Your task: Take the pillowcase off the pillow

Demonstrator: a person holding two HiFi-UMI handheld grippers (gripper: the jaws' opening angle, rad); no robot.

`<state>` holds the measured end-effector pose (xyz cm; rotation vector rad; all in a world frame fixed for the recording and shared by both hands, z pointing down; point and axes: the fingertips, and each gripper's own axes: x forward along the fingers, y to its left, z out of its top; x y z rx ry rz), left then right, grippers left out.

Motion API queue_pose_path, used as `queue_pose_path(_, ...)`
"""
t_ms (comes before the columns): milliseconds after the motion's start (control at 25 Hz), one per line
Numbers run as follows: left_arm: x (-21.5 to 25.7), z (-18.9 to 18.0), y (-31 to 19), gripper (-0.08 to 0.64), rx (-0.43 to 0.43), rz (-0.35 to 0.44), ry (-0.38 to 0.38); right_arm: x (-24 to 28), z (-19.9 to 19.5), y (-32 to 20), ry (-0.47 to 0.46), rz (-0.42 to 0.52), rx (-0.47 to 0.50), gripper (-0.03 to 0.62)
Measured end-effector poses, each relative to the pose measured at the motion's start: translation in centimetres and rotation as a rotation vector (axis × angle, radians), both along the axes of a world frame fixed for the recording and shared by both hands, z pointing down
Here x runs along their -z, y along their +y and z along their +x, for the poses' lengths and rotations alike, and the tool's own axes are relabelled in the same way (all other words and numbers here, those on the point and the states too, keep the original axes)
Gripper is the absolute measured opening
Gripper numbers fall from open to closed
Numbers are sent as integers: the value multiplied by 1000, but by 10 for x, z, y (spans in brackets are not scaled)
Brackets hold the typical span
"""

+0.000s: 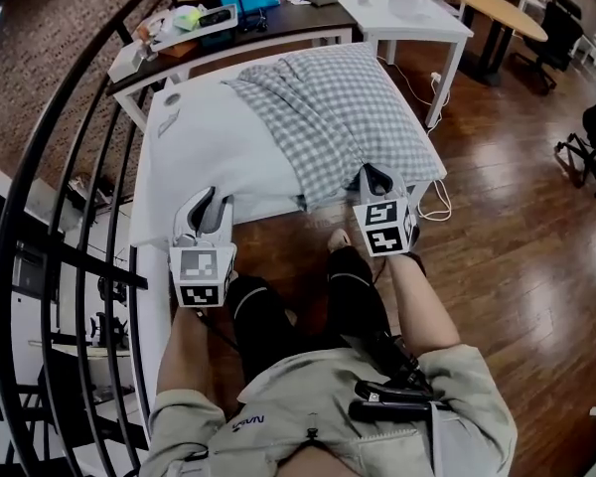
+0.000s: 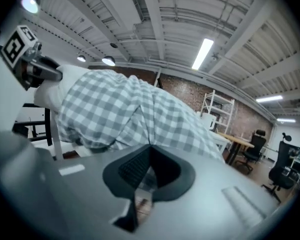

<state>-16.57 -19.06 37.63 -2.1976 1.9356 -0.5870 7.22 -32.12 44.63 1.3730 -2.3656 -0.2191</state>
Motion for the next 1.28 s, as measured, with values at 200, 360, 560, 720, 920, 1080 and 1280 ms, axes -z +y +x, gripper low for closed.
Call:
queue_pose_path(200, 59, 26, -12, 210, -78, 43, -90, 4, 2, 4, -47, 15, 21, 11)
queue_pose_path(360, 54, 35, -17, 210, -143, -76, -87, 6, 2, 11, -44, -8, 63, 15)
queue_pose_path(560, 39, 59, 19, 180, -365, -199, -150, 16, 5, 18, -46, -34, 129, 25)
queue_pose_path(720, 72, 59, 29, 178, -382, -84, -139, 34, 2, 27, -81, -32, 189, 28)
queue_pose_path(920, 117, 42, 23, 159, -329, 72, -17, 89, -9, 51, -171, 41, 282, 29)
queue_pose_path(1080, 134, 12, -36, 155, -190, 143, 70, 149, -26, 42, -199, 169, 336, 29)
queue_pose_path(1280, 127, -19, -115, 244, -103, 97, 135, 203, -62, 2, -193, 222, 375, 43)
